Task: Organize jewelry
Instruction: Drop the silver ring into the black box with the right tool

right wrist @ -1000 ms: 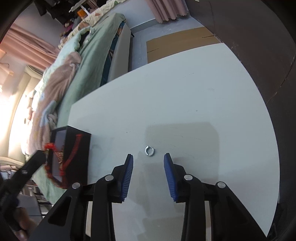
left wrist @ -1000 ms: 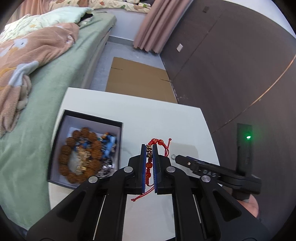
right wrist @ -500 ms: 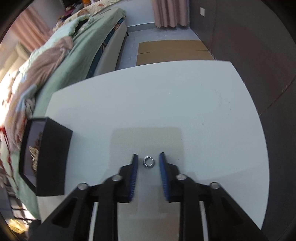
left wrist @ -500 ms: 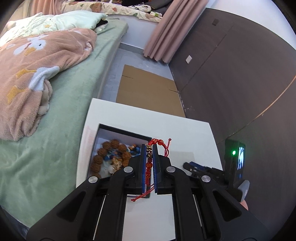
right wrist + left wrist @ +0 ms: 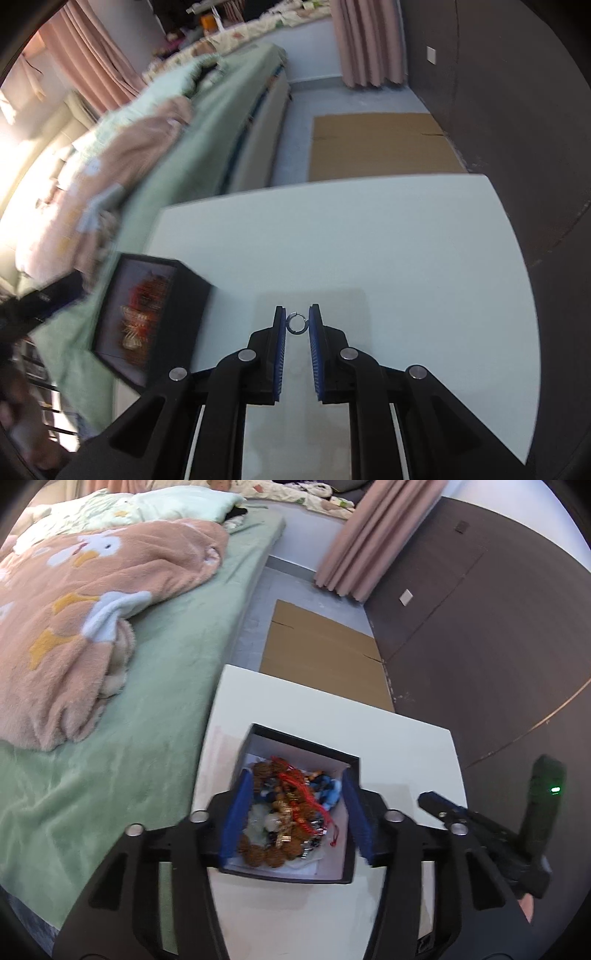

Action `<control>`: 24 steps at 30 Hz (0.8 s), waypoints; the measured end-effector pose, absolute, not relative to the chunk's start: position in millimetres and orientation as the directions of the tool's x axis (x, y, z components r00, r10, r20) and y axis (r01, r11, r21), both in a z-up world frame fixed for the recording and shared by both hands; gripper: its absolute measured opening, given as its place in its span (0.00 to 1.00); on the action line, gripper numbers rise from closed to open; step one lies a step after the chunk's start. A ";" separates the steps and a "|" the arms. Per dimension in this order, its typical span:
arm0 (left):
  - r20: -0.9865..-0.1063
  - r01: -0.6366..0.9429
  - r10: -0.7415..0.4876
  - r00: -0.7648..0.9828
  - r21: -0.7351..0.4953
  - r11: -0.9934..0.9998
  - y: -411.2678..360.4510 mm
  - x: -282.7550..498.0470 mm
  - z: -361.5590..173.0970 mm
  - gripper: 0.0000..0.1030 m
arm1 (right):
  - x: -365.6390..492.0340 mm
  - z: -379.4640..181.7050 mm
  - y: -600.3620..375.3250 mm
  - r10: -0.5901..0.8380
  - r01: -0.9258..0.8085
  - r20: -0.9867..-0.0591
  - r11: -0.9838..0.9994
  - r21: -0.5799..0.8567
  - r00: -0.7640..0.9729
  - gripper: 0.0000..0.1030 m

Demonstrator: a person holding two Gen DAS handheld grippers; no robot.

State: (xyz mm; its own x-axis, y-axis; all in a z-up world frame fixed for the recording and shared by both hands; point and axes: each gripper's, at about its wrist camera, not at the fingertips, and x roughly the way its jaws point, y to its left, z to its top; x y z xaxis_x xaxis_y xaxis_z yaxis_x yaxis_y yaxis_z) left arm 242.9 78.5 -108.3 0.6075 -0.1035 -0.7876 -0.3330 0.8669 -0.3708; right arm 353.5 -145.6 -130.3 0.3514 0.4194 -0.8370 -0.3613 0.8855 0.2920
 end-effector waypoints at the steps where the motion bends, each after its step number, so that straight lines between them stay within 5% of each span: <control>1: -0.786 -0.338 -0.096 0.611 -0.369 0.866 80.9 239.5 -107.7 0.56 | 350.8 -126.0 -142.2 0.442 -0.370 -0.824 0.876 0.310 0.354 0.12; 9: -0.783 -0.351 -0.068 0.619 -0.354 0.867 91.9 219.7 -104.6 0.72 | 336.9 -103.1 -108.9 0.590 -0.431 -0.740 0.788 0.441 0.323 0.12; 20: -0.788 -0.391 -0.040 0.614 -0.348 0.852 109.3 190.8 -105.1 0.76 | 323.5 -91.2 -77.1 0.729 -0.461 -0.648 0.663 0.590 0.220 0.13; 22: -0.788 -0.396 -0.038 0.614 -0.349 0.849 111.2 186.6 -104.8 0.76 | 322.3 -92.1 -72.2 0.732 -0.461 -0.652 0.656 0.597 0.199 0.17; 24: -0.787 -0.398 -0.034 0.615 -0.348 0.849 111.8 182.0 -104.0 0.76 | 323.1 -95.8 -71.1 0.730 -0.444 -0.658 0.660 0.606 0.186 0.43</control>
State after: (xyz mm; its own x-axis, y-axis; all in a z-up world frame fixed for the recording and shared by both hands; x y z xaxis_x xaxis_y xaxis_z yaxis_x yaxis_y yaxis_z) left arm 182.0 111.8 -104.0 0.6154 -0.0343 -0.7875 -0.3983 0.8486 -0.3482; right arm 323.1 -71.1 -95.8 0.1860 0.7298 -0.6579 -0.4445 0.6596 0.6060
